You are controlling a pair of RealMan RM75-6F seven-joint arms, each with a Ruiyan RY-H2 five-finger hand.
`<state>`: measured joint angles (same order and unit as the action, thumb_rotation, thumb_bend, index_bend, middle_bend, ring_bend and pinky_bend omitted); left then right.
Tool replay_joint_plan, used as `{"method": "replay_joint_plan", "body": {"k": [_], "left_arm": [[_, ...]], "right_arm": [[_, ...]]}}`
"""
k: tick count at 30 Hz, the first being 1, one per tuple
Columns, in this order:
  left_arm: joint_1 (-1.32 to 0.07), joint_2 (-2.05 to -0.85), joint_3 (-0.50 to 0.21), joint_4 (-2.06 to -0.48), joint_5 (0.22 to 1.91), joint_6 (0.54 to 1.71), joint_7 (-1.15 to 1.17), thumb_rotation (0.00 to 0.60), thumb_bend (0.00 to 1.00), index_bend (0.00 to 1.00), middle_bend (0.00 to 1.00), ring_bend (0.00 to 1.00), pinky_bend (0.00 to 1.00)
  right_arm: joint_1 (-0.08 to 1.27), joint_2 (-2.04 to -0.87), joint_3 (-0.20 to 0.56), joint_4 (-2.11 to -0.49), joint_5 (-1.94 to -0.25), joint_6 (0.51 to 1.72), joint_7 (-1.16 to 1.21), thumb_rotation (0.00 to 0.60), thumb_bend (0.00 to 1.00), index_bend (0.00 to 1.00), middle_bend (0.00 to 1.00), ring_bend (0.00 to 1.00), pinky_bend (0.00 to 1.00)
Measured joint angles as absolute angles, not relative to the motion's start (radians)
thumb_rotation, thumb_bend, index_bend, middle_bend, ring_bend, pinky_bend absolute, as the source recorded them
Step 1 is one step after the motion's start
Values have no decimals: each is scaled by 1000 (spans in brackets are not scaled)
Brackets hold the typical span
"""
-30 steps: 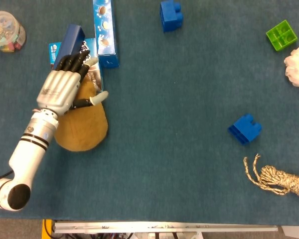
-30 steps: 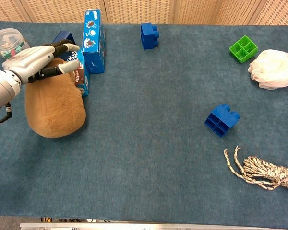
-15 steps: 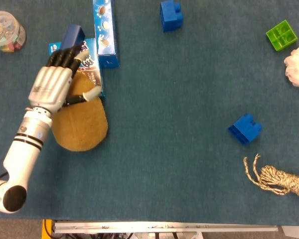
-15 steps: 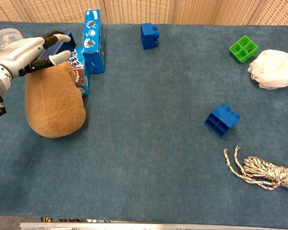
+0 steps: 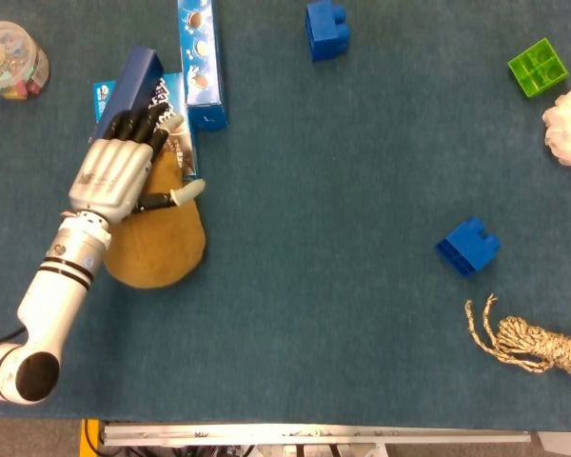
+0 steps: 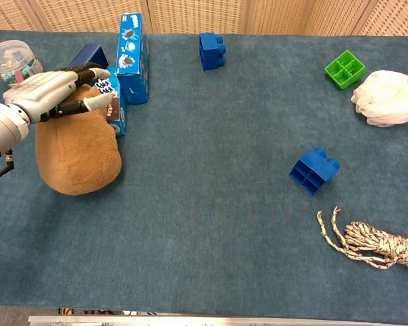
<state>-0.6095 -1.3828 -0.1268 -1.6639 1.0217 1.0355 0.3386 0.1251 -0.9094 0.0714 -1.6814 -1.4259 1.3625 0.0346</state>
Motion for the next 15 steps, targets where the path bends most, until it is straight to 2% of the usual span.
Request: {"method": "replay_joint_plan", "body": {"k": [8, 15], "left_arm": [[-592, -1345, -150, -1680, 1005, 1075, 323, 0, 30, 69, 1, 0, 0], [-544, -1297, -155, -1715, 1044, 1155, 280, 0, 30, 72, 18, 0, 0]], "right_arm": [[130, -912, 73, -1682, -1433, 1361, 36, 600, 169, 306, 440, 305, 259], [125, -907, 74, -1684, -1430, 1367, 40, 600, 169, 306, 440, 305, 259]]}}
